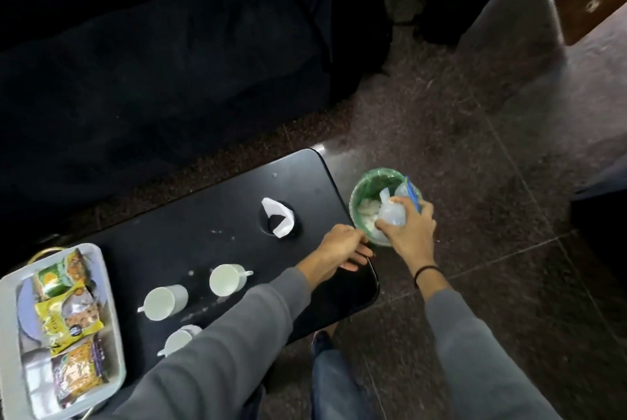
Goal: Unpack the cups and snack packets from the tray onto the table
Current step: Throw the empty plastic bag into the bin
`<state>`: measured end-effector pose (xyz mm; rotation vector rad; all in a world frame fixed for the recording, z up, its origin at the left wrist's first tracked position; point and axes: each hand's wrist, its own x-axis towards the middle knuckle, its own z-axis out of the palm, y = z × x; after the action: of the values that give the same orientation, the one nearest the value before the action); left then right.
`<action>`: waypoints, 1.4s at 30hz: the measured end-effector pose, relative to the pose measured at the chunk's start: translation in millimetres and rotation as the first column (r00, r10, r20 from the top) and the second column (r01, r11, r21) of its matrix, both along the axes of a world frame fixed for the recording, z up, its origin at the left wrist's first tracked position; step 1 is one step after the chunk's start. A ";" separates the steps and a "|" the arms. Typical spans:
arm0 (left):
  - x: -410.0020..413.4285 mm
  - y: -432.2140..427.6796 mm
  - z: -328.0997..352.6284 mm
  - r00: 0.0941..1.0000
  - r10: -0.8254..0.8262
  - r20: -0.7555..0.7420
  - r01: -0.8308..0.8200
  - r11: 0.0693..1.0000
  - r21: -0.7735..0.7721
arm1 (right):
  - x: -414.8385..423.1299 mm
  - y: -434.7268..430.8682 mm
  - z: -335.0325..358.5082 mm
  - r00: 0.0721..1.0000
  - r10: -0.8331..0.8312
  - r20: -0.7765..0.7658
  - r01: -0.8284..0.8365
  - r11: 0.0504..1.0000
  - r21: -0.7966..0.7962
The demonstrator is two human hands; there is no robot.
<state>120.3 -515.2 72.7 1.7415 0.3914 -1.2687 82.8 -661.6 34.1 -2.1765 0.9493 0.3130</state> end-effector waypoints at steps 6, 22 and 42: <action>25.1 -20.2 -33.7 0.994 0.105 0.006 -0.105 0.994 0.040 | 44.9 -43.2 -45.9 0.950 0.190 -0.247 -0.200 0.980 -0.013; 40.0 -41.4 -57.7 0.995 0.098 0.004 -0.098 0.991 0.087 | 45.1 -76.2 -73.2 0.953 0.168 -0.253 -0.142 0.983 0.116; -29.6 139.4 8.2 0.947 0.269 0.175 -0.274 0.962 0.006 | -2.4 138.5 42.2 0.828 0.561 0.014 -0.560 0.824 0.086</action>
<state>90.7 -375.9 80.9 1.7388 0.5311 -0.9118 80.4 -523.0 76.3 -2.3342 0.2624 0.6330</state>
